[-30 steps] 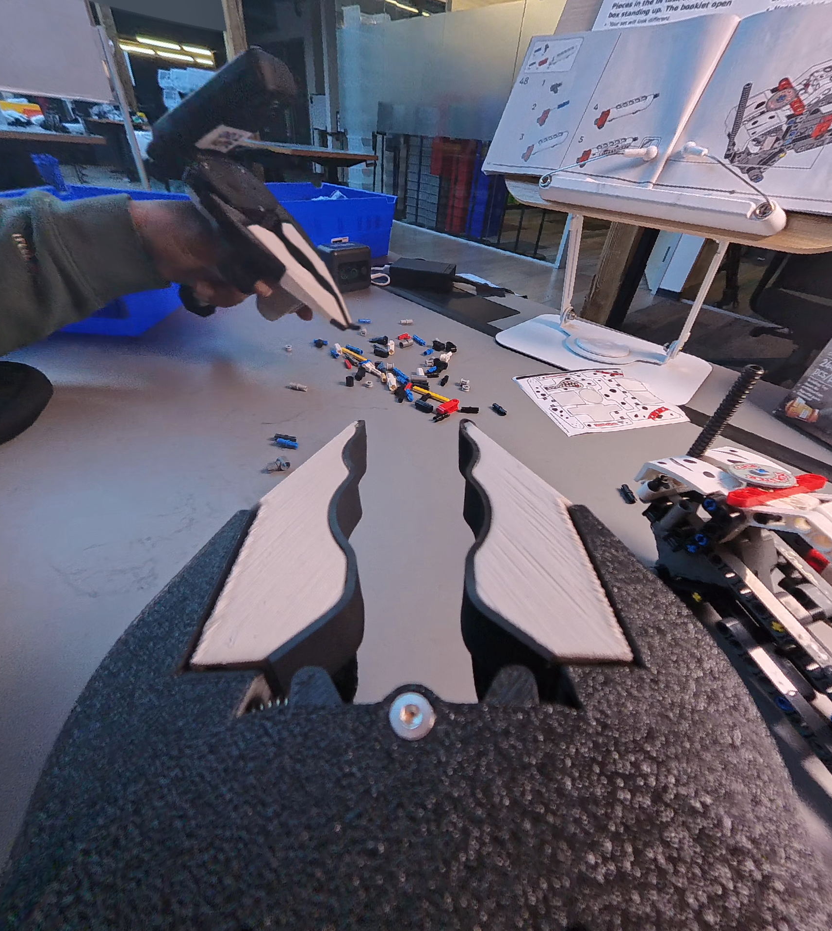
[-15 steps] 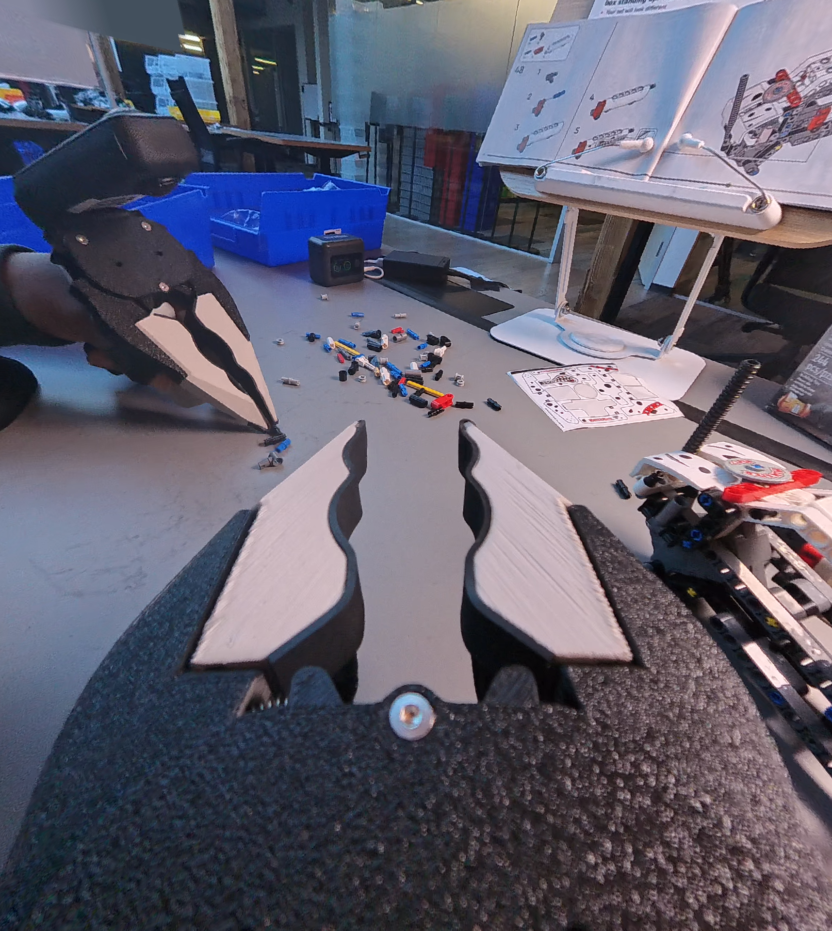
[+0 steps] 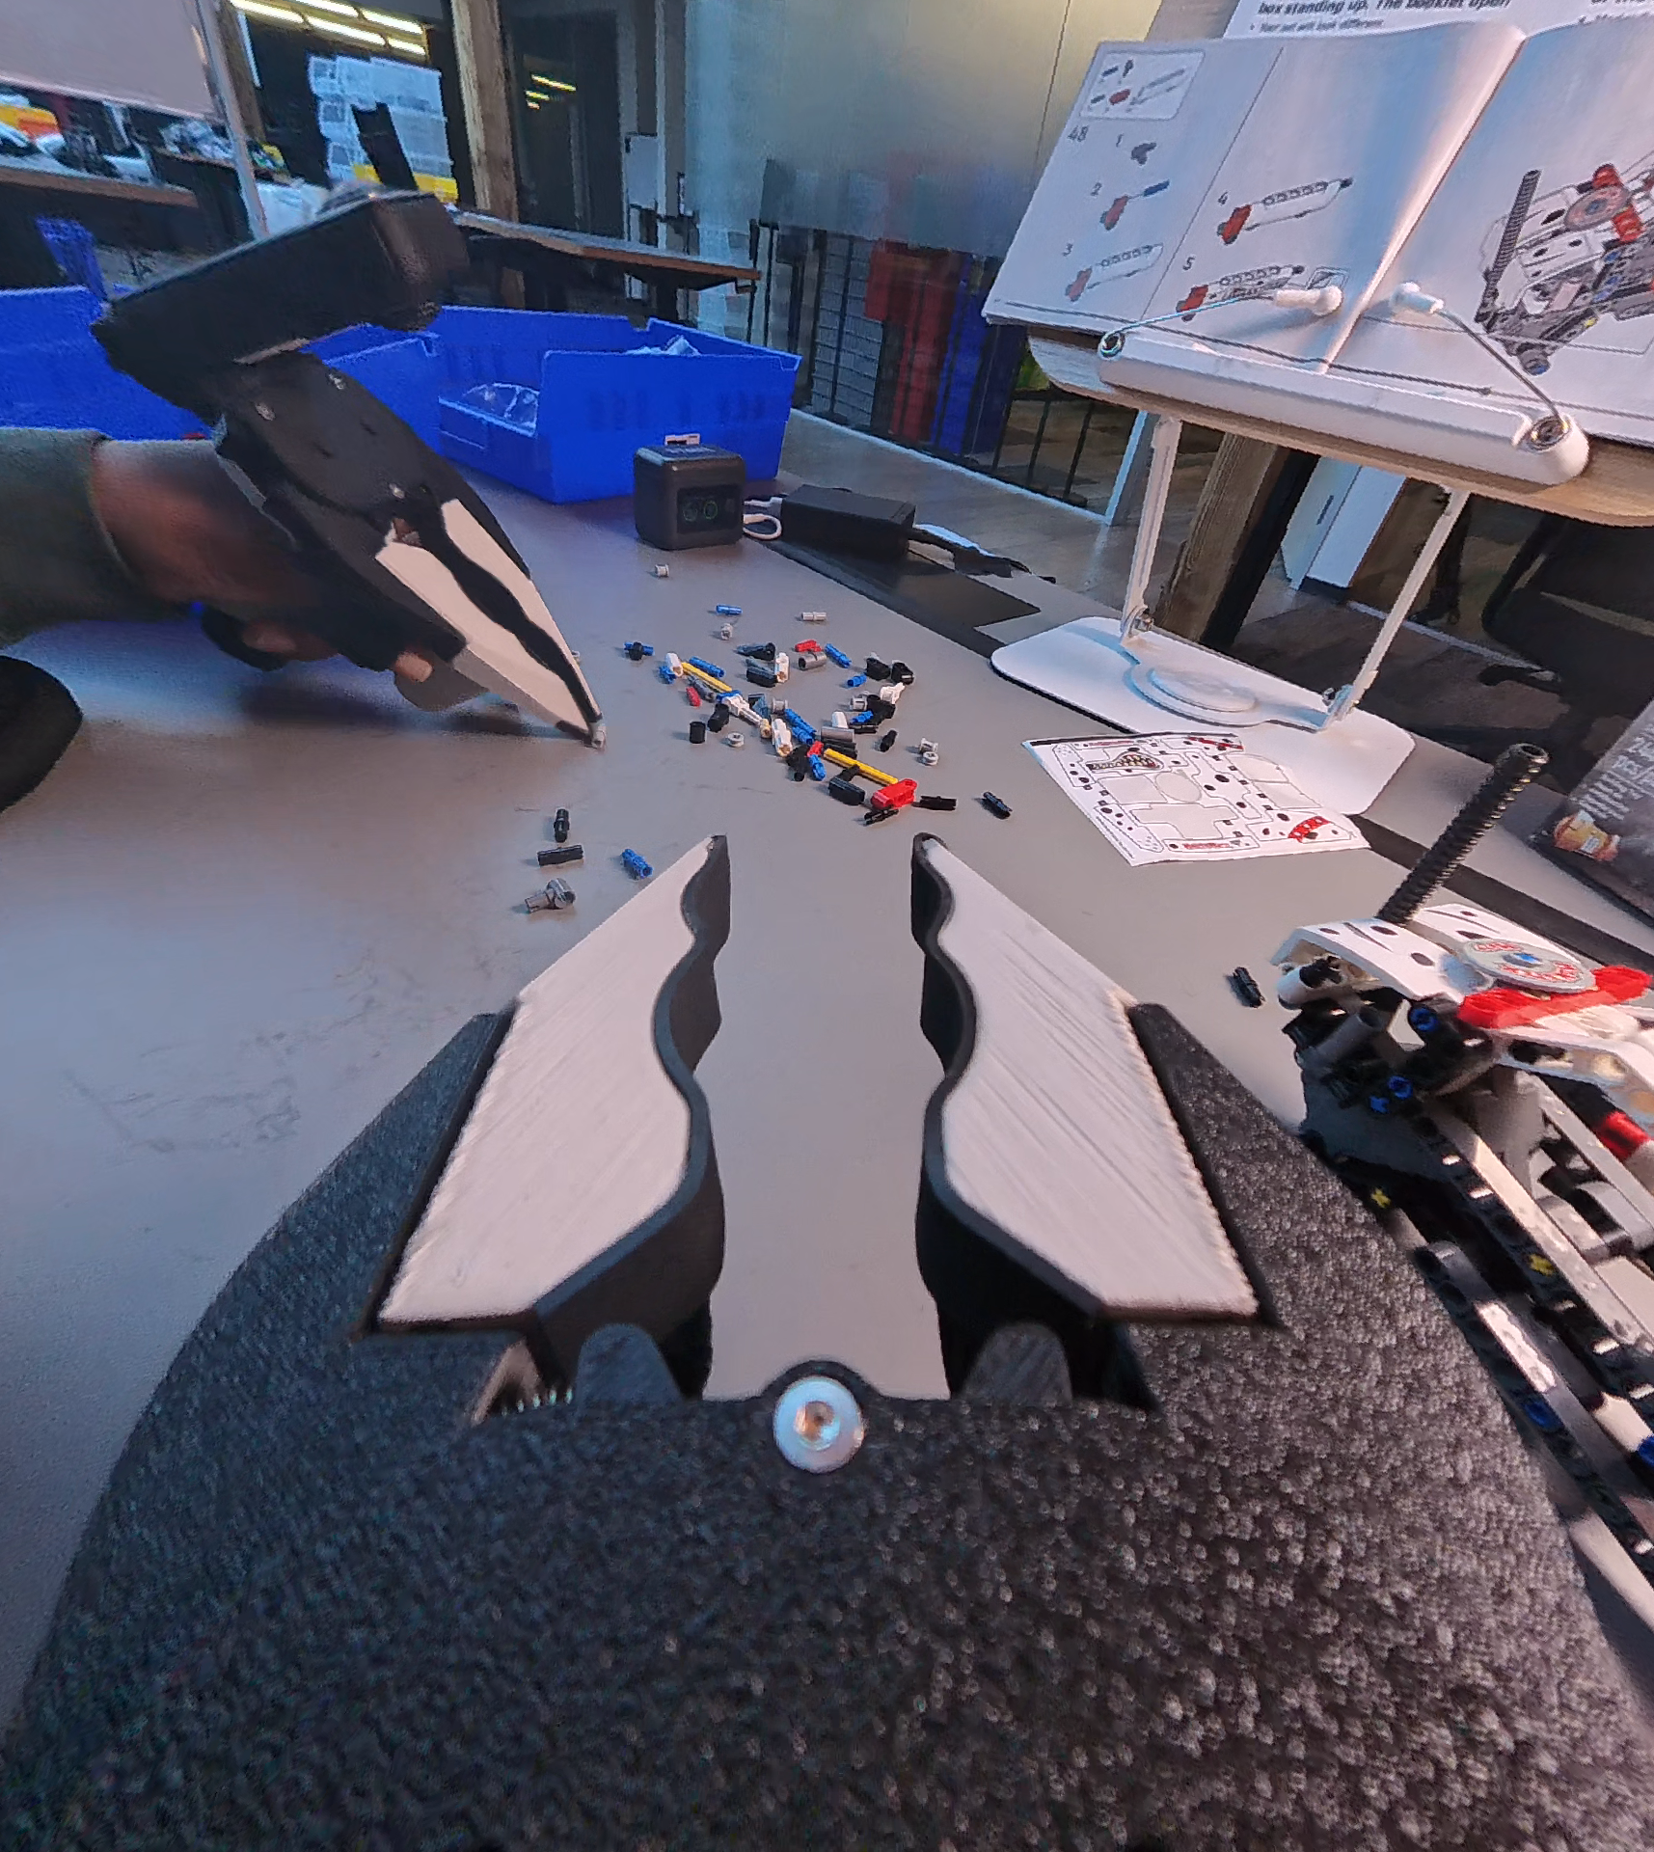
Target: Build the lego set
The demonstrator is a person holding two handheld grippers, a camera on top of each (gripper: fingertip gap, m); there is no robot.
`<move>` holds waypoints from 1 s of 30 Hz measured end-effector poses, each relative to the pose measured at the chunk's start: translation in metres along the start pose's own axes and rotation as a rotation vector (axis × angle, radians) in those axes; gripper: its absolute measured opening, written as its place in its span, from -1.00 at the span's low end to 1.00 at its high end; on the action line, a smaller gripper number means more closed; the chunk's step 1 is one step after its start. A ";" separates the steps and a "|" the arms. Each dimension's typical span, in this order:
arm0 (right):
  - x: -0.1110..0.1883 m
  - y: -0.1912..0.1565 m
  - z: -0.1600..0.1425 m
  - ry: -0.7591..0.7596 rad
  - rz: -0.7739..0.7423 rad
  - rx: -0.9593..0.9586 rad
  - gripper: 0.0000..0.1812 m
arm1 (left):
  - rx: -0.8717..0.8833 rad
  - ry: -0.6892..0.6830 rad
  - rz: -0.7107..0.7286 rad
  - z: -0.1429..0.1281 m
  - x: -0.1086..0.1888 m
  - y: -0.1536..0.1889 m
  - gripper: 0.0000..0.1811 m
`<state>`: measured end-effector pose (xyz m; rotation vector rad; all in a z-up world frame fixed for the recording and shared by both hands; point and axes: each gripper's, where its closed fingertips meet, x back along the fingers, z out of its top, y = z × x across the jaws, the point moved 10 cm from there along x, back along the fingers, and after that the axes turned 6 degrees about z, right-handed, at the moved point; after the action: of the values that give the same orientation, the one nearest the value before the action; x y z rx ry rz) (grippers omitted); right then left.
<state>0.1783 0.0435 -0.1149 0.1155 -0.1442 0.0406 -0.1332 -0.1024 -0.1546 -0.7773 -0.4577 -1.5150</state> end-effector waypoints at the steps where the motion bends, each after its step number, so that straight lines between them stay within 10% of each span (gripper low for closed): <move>1: 0.000 0.000 0.000 0.001 -0.001 0.000 -0.60 | -0.004 0.009 0.012 0.002 -0.002 -0.002 -1.00; 7: 0.000 0.000 0.000 0.002 -0.002 0.002 -0.60 | 0.073 0.091 0.217 0.016 -0.006 -0.026 -0.72; 30: -0.001 0.001 -0.001 -0.006 -0.005 -0.008 -0.60 | 0.076 0.248 -0.008 0.017 0.009 0.021 -0.66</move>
<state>0.1778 0.0448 -0.1158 0.1084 -0.1503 0.0346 -0.1094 -0.0992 -0.1405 -0.5208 -0.3308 -1.5684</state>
